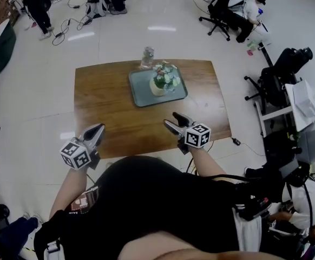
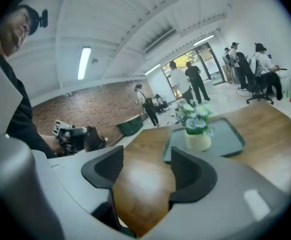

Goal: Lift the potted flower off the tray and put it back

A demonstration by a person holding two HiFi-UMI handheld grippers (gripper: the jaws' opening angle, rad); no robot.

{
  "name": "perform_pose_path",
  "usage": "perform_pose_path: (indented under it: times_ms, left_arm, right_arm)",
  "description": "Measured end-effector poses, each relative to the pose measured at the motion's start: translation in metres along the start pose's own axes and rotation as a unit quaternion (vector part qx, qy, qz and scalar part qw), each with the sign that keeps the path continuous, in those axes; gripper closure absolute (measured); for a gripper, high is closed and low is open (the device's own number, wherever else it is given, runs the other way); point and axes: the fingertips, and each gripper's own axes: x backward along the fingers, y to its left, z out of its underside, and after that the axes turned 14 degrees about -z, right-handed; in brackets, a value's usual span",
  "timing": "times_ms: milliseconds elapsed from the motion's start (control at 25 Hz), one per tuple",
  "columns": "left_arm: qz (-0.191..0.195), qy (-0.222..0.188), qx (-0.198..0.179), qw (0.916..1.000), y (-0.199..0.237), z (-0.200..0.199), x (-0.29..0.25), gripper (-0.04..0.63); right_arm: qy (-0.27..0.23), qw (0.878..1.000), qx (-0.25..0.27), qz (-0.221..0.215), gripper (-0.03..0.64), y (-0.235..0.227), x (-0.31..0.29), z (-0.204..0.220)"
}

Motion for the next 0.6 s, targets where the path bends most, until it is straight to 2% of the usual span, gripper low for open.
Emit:
perform_pose_path:
  times_ms: [120,240,360,480,600]
  left_arm:
    - [0.008,-0.024,-0.009,0.9996,-0.01,-0.021,0.0,0.595]
    - [0.013,-0.04,-0.021,0.9989,-0.017,-0.035,-0.002,0.595]
    - [0.016,-0.05,-0.025,0.9983,-0.022,-0.042,-0.002,0.595]
    - [0.021,-0.057,-0.025,0.9978,-0.027,-0.043,-0.002,0.595]
    - [0.025,-0.058,-0.033,0.9975,-0.032,-0.04,-0.002,0.595]
  right_arm:
    - [-0.043,0.997,0.048,-0.044,0.38,0.044,0.007,-0.047]
    - [-0.077,0.992,0.094,-0.039,0.482,0.063,0.017,-0.088]
    - [-0.114,0.989,0.082,-0.04,0.603,0.066,0.027,-0.105]
    - [-0.113,0.991,0.045,-0.057,0.604,0.06,0.026,-0.091]
    - [-0.092,0.993,0.035,-0.063,0.604,0.053,0.025,-0.074]
